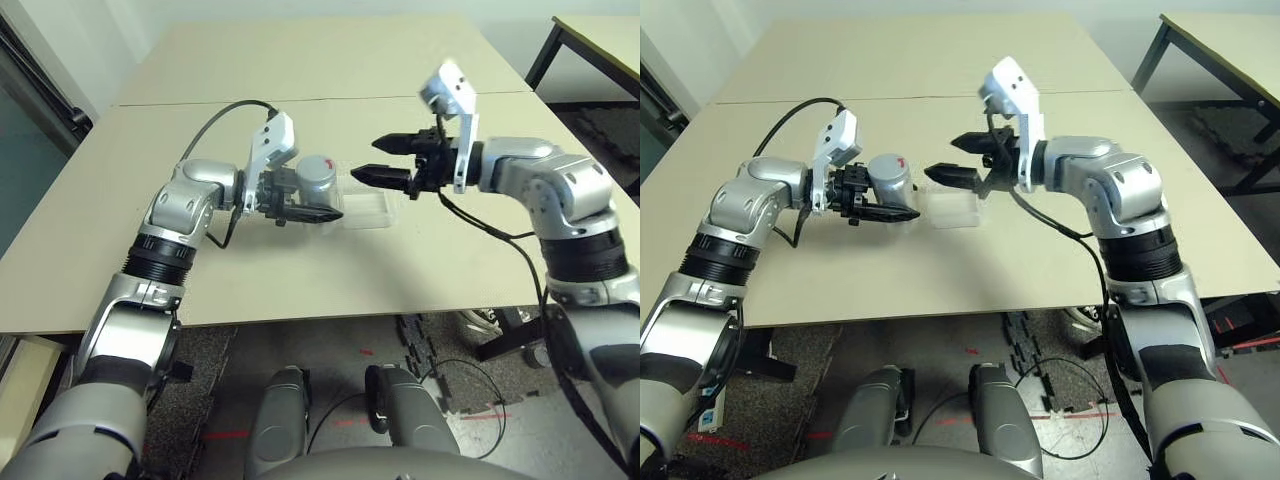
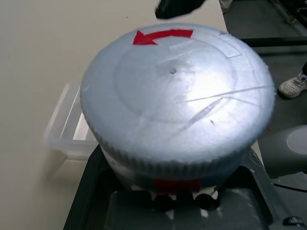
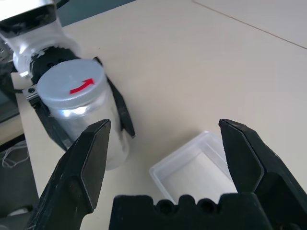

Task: Pour the medicine from the bottle into the box.

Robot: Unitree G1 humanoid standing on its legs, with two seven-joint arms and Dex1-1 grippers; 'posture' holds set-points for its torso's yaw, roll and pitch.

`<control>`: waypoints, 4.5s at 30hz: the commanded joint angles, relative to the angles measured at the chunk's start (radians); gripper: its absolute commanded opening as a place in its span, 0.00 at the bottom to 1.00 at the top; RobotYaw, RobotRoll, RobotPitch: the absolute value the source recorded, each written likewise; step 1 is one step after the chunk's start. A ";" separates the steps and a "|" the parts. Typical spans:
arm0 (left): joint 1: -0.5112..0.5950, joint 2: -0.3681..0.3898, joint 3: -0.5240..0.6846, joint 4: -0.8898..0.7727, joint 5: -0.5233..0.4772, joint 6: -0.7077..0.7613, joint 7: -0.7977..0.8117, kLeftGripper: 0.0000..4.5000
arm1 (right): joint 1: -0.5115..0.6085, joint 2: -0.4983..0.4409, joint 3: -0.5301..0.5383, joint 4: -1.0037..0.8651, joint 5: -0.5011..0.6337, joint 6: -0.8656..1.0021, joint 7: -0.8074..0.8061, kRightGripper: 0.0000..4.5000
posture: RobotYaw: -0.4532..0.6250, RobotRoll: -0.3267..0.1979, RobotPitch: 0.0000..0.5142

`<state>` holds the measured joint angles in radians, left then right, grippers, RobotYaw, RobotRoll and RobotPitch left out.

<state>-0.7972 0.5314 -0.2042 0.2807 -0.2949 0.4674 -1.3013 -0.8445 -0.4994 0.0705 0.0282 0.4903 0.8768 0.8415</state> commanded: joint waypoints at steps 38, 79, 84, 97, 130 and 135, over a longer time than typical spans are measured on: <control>-0.031 -0.089 -0.025 0.061 0.027 -0.050 -0.014 0.57 | -0.036 0.133 0.126 -0.036 -0.042 -0.016 -0.021 1.00 | 0.40 0.62 0.21; -0.018 -0.037 0.010 0.088 0.024 -0.052 -0.001 0.57 | 0.038 0.081 0.014 -0.162 0.111 0.103 -0.048 1.00 | 0.39 0.62 0.19; -0.029 -0.039 -0.002 0.088 0.029 -0.053 -0.013 0.57 | -0.002 0.099 0.058 -0.125 0.084 0.073 -0.025 1.00 | 0.39 0.62 0.19; -0.036 -0.062 -0.032 0.059 0.033 -0.045 -0.026 0.57 | -0.070 0.114 0.165 -0.020 -0.019 -0.037 0.050 1.00 | 0.40 0.62 0.18; 0.018 -0.072 -0.014 0.047 0.042 -0.067 0.053 0.57 | -0.118 0.149 0.018 0.239 -0.185 -0.029 -0.308 0.57 | 0.41 0.62 0.16; -0.034 -0.111 0.064 0.157 0.053 -0.149 0.185 0.57 | -0.072 0.158 -0.017 0.316 -0.270 -0.133 -0.416 0.57 | 0.41 0.62 0.16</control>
<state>-0.8086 0.4291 -0.1664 0.4124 -0.2584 0.3488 -1.1546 -0.9277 -0.3499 0.0642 0.3263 0.2406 0.7755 0.4510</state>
